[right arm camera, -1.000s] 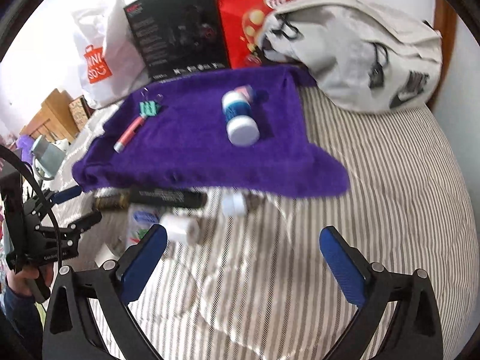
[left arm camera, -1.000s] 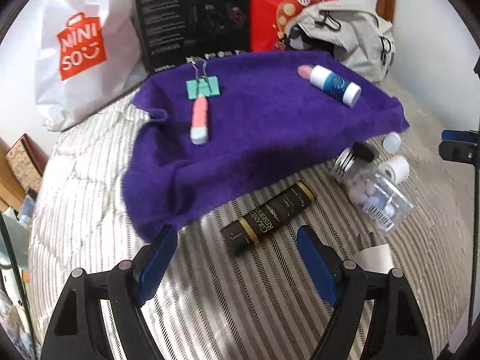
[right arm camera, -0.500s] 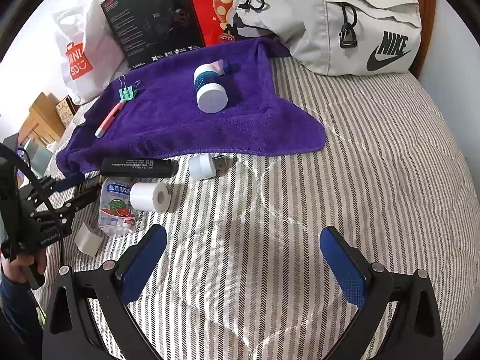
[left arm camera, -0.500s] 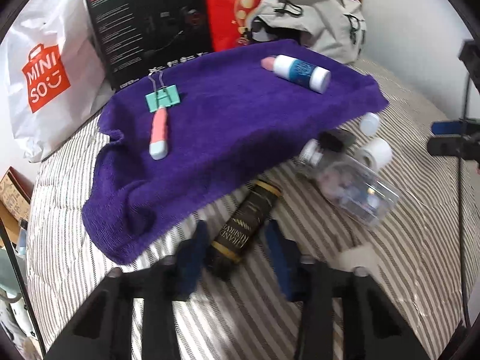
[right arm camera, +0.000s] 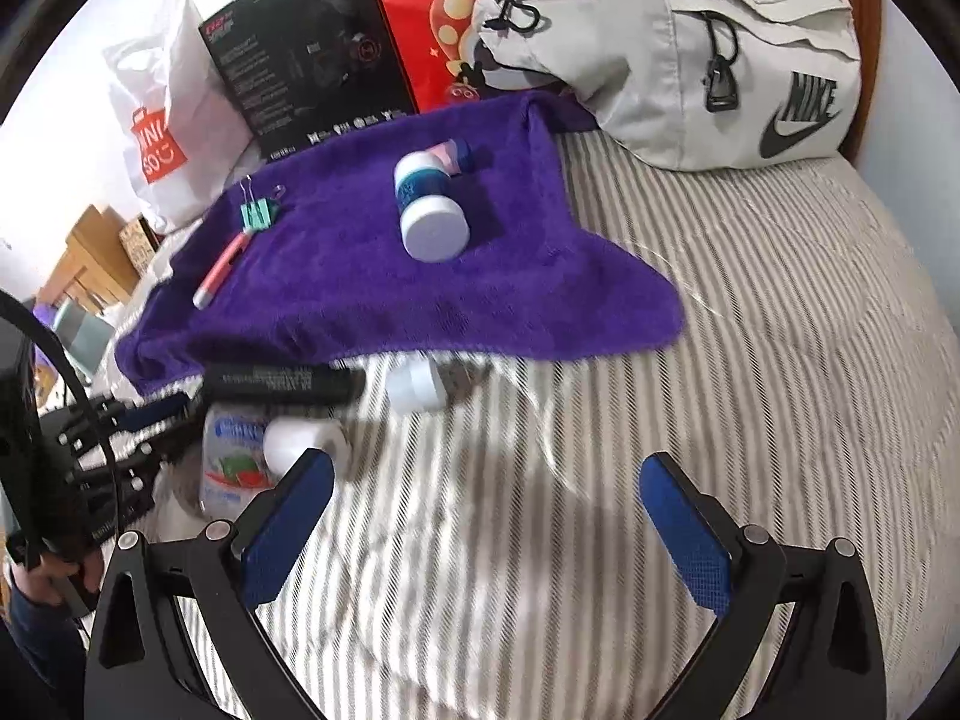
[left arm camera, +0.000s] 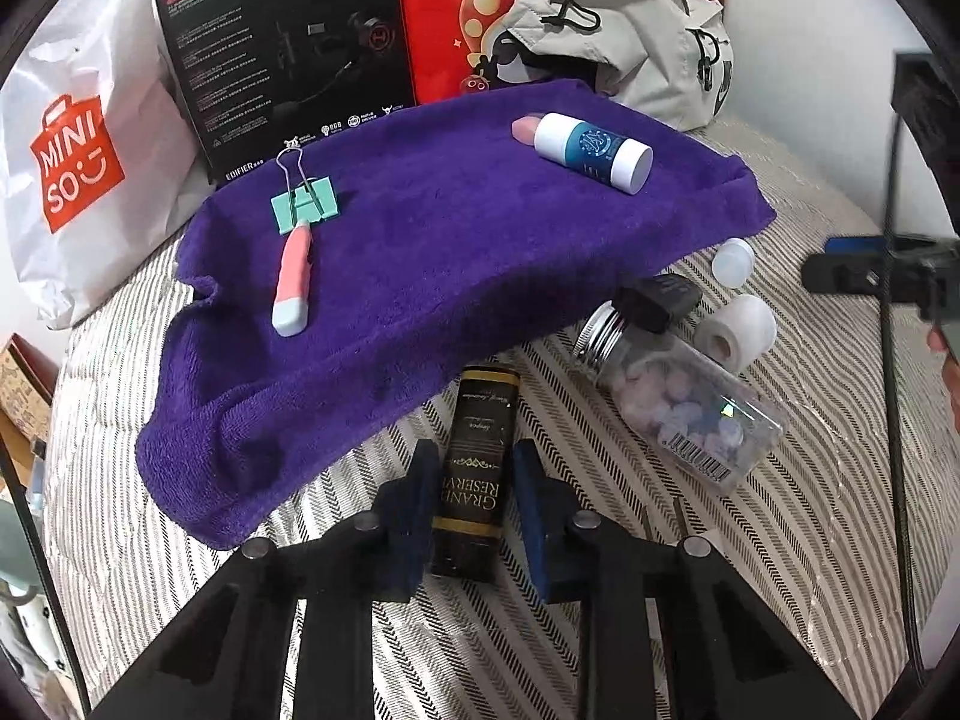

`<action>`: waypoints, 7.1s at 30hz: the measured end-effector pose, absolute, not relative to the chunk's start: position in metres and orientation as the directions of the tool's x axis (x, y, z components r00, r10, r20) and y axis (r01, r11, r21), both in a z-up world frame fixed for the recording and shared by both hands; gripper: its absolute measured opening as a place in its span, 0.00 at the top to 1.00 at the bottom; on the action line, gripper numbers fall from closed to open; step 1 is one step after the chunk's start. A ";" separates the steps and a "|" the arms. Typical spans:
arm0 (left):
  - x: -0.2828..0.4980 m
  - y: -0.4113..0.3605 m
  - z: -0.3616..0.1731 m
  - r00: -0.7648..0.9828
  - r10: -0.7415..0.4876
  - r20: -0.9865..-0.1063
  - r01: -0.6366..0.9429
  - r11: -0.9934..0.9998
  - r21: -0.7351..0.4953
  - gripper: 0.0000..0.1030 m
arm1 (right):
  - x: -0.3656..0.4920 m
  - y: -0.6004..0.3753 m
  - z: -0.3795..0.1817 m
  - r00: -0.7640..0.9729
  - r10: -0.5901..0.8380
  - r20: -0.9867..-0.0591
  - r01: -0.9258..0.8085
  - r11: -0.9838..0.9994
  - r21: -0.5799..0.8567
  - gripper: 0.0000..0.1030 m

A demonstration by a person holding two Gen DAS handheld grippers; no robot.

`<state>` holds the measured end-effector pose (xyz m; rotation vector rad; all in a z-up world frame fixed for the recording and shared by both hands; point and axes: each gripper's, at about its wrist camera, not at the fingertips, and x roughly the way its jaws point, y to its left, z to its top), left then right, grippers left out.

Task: Organize rigid objects
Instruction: 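Grasp the black Grand Reserve tube with the left tool while the right tool grasps the white USB cylinder, then stand the tube on the towel with left tool while right tool sets the cylinder there, then open both tools and pull them back from the towel, then grasp the white charger with left tool while right tool grasps the white tape roll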

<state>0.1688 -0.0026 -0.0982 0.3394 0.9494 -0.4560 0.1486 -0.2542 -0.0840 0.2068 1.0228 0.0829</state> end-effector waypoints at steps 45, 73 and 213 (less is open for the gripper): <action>0.160 0.017 -0.098 0.520 -0.183 -0.835 0.421 0.905 0.064 0.78 | 0.154 -0.227 -0.102 0.541 0.067 -0.838 -0.121 0.993 0.002 0.65; 0.188 0.034 -0.046 0.566 -0.196 -0.800 0.354 0.935 0.021 0.78 | 0.192 -0.218 -0.049 0.579 0.183 -0.794 -0.198 0.977 0.081 0.65; 0.111 0.001 -0.098 0.507 -0.248 -0.825 0.458 0.889 0.015 0.74 | 0.106 -0.227 -0.068 0.564 0.142 -0.814 -0.008 0.986 0.166 0.14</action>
